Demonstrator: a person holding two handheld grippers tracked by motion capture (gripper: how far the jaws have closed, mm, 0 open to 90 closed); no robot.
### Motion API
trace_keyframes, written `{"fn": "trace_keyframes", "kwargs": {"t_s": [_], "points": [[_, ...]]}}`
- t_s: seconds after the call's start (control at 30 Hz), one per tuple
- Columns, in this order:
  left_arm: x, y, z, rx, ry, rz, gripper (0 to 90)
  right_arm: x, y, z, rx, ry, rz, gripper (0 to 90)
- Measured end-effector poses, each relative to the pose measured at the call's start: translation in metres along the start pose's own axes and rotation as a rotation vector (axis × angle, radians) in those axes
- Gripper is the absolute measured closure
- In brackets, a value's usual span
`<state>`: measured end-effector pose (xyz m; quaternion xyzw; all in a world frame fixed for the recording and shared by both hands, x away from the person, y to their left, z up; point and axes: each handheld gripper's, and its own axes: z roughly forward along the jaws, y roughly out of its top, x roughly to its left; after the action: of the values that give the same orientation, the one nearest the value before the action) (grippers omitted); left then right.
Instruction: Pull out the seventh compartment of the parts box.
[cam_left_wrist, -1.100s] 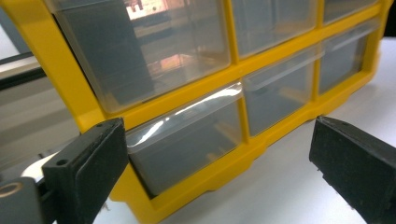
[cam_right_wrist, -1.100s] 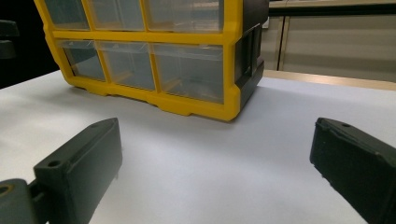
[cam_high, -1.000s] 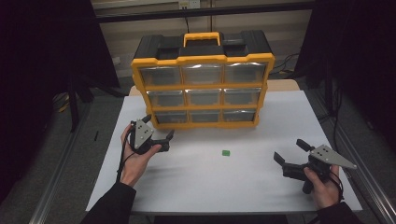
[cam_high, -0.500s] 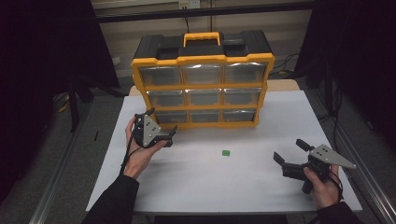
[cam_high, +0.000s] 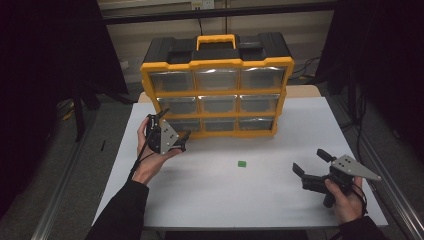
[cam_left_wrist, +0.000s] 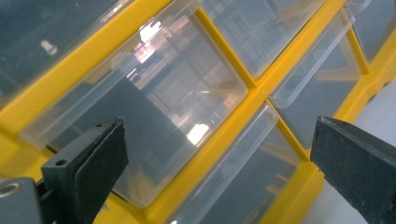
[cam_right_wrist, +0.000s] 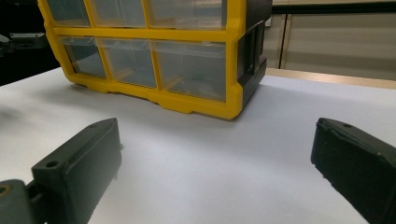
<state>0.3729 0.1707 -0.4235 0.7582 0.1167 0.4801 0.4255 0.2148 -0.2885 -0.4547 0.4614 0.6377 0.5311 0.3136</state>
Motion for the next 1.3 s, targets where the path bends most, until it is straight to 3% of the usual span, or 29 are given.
{"fn": "trace_keyframes", "kwargs": {"t_s": [0.17,0.27,0.3,0.37,0.43,0.5,0.6,0.63,0.7,0.83,1.0,1.17,1.3], "points": [[-0.004,0.004,0.005,0.002,-0.005,0.080,4.1,0.000,0.000,0.000,-0.001,0.000,0.000,1.3],[-0.010,0.002,0.008,0.023,0.004,0.088,3.1,0.000,0.000,0.000,-0.001,-0.003,-0.001,1.3],[-0.011,0.002,0.008,0.038,-0.014,0.094,3.1,0.000,0.000,0.000,-0.001,-0.003,-0.001,1.3],[-0.016,0.001,0.009,0.054,-0.006,0.121,4.5,0.000,0.000,0.000,0.000,0.002,-0.002,1.3],[-0.016,0.000,0.010,0.045,-0.014,0.139,4.8,0.000,-0.001,0.000,0.005,0.000,0.003,1.3],[-0.017,-0.002,0.011,0.049,0.005,0.131,4.7,0.000,-0.001,0.000,0.004,0.002,0.002,1.3],[-0.017,-0.005,0.012,0.068,0.023,0.175,5.2,0.000,-0.001,0.000,0.004,0.003,0.000,1.3],[-0.018,-0.007,0.012,0.080,0.020,0.172,7.1,0.000,-0.001,0.000,0.004,0.003,-0.002,1.3],[-0.019,-0.008,0.013,0.063,0.037,0.212,9.6,0.000,-0.001,0.000,0.006,0.004,0.002,1.3],[-0.022,-0.010,0.015,0.083,0.033,0.225,10.0,0.000,-0.001,0.000,0.006,0.004,-0.001,1.3],[-0.025,-0.008,0.019,0.060,0.069,0.318,19.3,0.000,-0.001,0.000,0.009,-0.006,-0.006,1.8],[-0.027,-0.011,0.023,0.058,0.062,0.378,23.7,0.000,-0.001,0.001,0.009,-0.009,-0.005,1.8],[-0.028,-0.015,0.024,0.101,0.080,0.379,26.0,-0.001,-0.001,0.001,0.009,-0.011,-0.005,1.8]]}}
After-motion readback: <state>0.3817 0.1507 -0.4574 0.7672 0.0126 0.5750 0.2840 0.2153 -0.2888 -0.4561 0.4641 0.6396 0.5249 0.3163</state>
